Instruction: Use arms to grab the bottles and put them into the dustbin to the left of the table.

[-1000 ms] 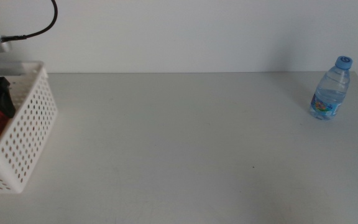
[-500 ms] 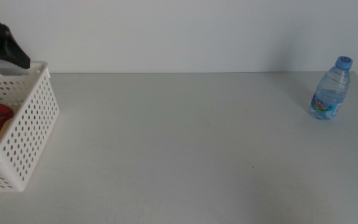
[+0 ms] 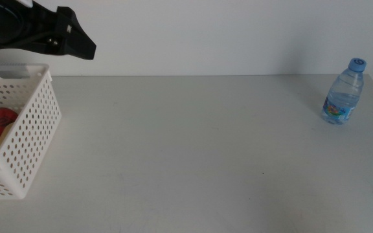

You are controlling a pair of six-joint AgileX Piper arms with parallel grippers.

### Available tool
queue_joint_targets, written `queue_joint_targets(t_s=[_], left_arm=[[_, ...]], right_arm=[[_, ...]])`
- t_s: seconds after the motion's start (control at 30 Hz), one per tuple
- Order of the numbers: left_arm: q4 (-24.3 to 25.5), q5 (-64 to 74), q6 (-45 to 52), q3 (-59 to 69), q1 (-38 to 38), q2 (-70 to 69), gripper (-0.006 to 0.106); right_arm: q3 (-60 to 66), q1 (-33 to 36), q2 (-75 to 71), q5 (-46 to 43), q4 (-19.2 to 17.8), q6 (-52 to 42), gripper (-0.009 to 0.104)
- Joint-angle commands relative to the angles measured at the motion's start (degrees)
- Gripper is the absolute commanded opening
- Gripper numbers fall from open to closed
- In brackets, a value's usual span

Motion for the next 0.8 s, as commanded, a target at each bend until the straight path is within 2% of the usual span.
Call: queue_joint_targets(t_s=[0.0,0.2,0.4,0.77], left_arm=[[0.07,-7.13,-1.16,3.51,-3.71,-7.94,0.094],[6.82,-23.28,-5.05,22.74,-14.81,-24.96,0.094],[16.03,-24.57,-18.92,34.29,-20.15,-40.51,0.094],[16.58,-21.69,-19.64,35.31,-22.29,-47.89,0.094]], right_arm=[[-0.56,-0.32,-1.18,-4.18,-0.61,-0.67,0.062],[-0.56,-0.32,-1.18,-4.18,-0.61,-0.67,0.062],[-0.56,-0.32,-1.18,-4.18,-0.61,-0.67,0.062],[-0.56,-0.32,-1.18,-4.18,-0.61,-0.67,0.062]])
